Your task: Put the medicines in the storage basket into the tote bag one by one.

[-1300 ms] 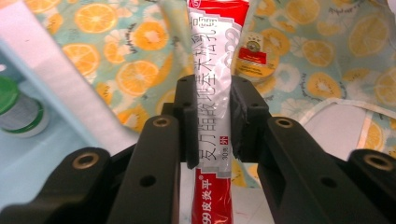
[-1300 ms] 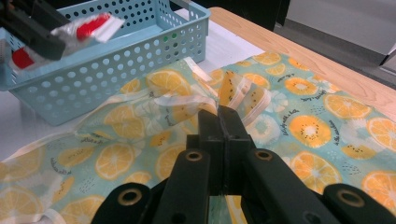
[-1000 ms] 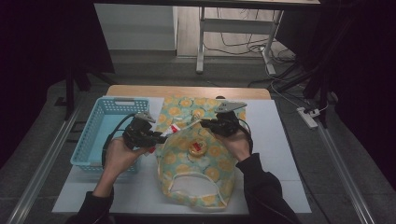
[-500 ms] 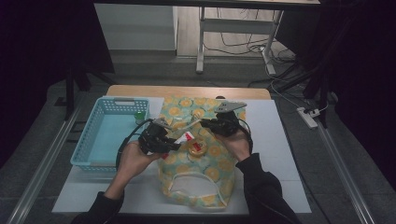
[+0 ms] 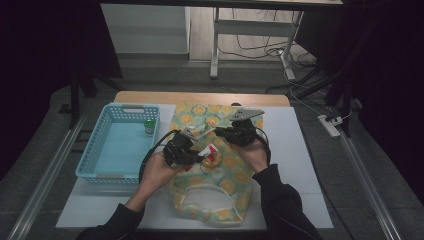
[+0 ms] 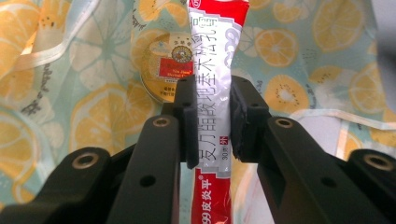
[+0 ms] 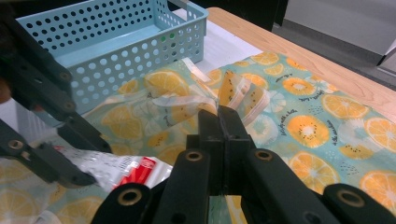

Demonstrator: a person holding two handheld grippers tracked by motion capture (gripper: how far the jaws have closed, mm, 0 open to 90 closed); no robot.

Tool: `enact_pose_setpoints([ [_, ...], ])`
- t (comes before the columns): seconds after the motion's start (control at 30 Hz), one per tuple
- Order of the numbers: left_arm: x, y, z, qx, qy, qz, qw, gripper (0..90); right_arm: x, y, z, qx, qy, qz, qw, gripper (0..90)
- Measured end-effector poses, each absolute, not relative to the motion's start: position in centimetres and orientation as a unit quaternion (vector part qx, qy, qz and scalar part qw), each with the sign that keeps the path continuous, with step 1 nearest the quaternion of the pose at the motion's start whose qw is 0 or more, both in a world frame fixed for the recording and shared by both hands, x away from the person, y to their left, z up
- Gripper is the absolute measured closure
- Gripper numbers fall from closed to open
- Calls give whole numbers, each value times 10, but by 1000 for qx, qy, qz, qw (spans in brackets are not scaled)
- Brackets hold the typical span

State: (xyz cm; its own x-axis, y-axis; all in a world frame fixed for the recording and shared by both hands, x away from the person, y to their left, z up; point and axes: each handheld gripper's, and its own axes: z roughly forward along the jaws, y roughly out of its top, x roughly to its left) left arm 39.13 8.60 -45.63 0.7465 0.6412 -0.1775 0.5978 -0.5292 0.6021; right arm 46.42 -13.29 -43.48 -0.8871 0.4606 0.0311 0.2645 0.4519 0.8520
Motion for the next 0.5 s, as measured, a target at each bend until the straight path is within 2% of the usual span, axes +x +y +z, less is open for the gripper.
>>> enact_pose_setpoints([
  [0.5,413,81,-474,872,370,48,316,746,466,-132,-437,217,846,476,106,900],
])
